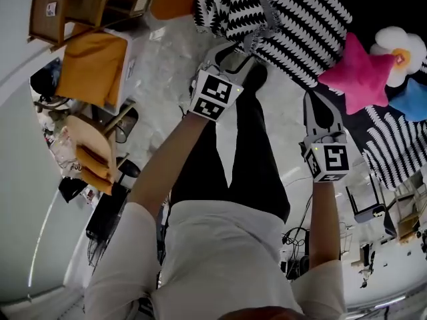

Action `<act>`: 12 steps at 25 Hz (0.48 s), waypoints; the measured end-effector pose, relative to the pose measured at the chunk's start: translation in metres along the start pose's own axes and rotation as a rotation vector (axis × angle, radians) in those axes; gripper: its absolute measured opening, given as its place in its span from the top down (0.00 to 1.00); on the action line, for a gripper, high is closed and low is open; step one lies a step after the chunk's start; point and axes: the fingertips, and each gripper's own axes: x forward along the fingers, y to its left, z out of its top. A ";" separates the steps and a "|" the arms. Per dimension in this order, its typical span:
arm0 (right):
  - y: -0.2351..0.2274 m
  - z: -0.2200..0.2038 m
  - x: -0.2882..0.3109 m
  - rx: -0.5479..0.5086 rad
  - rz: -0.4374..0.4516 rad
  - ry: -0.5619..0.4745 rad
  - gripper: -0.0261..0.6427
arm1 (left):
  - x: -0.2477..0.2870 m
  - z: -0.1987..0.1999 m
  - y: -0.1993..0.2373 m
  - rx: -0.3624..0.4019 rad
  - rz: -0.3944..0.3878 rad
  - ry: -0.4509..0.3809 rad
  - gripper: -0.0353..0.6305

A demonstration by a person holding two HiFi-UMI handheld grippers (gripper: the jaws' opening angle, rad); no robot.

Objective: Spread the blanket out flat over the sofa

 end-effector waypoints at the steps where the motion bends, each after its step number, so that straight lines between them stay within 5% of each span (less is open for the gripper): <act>1: -0.002 -0.006 0.008 0.000 0.004 0.007 0.96 | 0.011 -0.007 0.002 0.002 0.006 0.010 0.69; 12: -0.015 -0.068 0.086 0.009 0.075 0.050 0.95 | 0.129 -0.090 0.027 -0.006 0.035 0.148 0.67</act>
